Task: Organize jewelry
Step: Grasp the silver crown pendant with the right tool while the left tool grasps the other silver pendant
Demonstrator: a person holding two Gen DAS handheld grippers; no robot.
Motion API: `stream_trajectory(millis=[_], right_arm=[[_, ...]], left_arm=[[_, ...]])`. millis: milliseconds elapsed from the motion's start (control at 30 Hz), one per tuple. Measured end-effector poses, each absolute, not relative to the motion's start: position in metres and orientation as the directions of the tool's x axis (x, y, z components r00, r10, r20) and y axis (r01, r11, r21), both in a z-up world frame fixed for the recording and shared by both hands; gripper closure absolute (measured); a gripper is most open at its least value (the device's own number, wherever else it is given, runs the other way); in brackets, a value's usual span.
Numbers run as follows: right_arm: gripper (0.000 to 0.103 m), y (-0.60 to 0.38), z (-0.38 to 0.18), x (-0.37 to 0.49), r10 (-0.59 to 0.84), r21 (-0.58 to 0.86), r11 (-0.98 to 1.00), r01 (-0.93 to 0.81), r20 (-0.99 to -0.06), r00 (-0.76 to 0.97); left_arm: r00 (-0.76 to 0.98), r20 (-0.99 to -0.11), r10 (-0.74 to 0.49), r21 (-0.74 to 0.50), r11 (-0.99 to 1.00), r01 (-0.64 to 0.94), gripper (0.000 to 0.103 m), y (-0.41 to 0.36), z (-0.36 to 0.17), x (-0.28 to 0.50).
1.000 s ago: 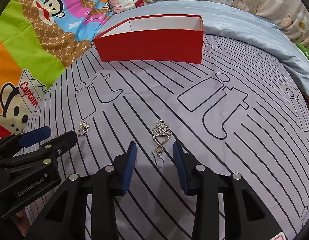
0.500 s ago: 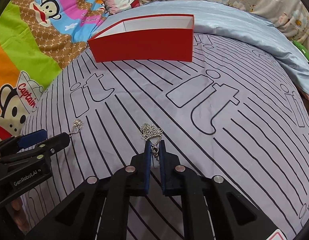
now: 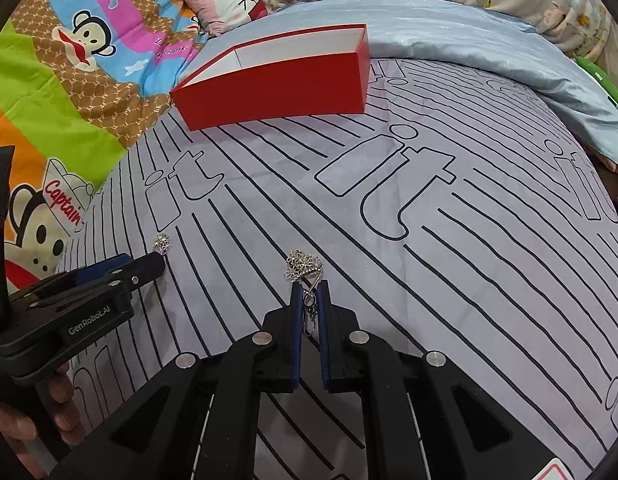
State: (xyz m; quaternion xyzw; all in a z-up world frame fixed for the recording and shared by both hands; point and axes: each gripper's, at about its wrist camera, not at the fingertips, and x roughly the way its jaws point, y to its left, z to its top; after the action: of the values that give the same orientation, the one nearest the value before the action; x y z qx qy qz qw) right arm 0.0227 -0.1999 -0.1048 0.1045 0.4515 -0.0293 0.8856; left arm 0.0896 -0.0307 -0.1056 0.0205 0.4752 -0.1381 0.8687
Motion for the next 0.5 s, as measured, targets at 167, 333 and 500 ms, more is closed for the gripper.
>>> stream_trajectory(millis=[167,333,500], right_arm=[[0.096,-0.199,-0.105,0.023,0.047,0.163,0.976,0.144,-0.806,0.591],[0.096,-0.198,-0.102,0.021,0.051,0.166,0.976,0.14,-0.803,0.594],[0.096,-0.196,-0.094,0.018,0.061,0.175,0.976,0.13,-0.791,0.608]], left_arm=[[0.503,-0.827,-0.25,-0.112,0.951,0.288,0.096,-0.031,-0.106,0.09],[0.494,-0.826,-0.27,-0.124,0.944,0.307,0.1,-0.032,-0.106,0.086],[0.49,-0.818,-0.301,-0.152,0.935,0.32,0.1,-0.033,-0.096,0.08]])
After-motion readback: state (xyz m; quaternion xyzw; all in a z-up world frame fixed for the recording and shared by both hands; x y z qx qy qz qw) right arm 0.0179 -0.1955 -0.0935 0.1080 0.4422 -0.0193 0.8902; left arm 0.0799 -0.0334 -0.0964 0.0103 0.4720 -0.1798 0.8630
